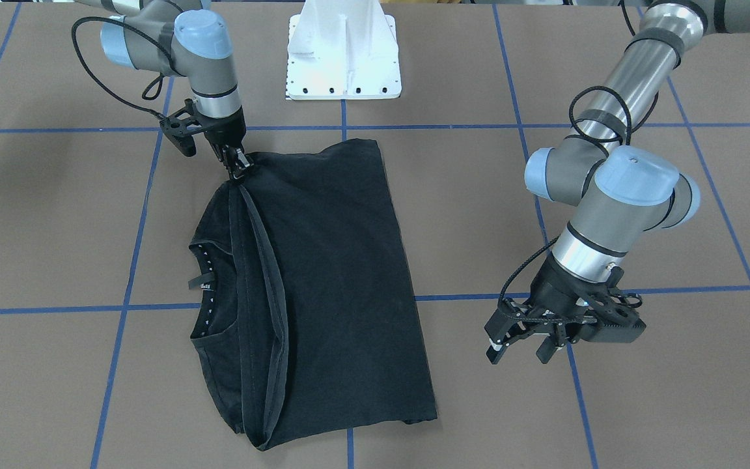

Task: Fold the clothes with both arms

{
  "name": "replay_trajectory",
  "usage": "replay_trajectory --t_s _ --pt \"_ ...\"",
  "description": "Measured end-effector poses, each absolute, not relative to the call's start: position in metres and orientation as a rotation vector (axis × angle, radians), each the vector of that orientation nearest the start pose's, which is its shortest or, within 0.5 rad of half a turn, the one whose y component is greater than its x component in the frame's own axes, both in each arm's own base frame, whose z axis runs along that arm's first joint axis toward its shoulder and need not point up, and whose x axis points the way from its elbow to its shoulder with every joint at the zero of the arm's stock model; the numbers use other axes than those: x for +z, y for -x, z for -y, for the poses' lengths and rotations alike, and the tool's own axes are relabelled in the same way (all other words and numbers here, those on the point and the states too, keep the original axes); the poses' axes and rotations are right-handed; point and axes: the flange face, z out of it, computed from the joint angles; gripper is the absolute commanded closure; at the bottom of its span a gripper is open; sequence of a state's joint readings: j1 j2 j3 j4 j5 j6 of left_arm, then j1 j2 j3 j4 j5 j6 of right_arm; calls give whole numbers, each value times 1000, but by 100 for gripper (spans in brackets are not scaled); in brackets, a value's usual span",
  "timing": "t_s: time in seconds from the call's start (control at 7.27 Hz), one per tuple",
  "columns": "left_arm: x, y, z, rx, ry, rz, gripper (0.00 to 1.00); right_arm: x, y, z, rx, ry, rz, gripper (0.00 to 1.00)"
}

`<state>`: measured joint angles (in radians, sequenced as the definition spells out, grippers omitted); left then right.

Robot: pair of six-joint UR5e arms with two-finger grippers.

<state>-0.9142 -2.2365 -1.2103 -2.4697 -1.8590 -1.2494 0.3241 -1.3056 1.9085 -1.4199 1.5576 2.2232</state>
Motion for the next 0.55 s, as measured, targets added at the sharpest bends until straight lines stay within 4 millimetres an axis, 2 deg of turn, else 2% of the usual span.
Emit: replay_trajectory --t_s 0.28,0.55 --pt "320 -382 667 -344 -488 -1126 0 353 497 316 927 137 776 100" --pt "318 -377 660 -347 -490 -1140 0 341 489 316 916 167 795 100"
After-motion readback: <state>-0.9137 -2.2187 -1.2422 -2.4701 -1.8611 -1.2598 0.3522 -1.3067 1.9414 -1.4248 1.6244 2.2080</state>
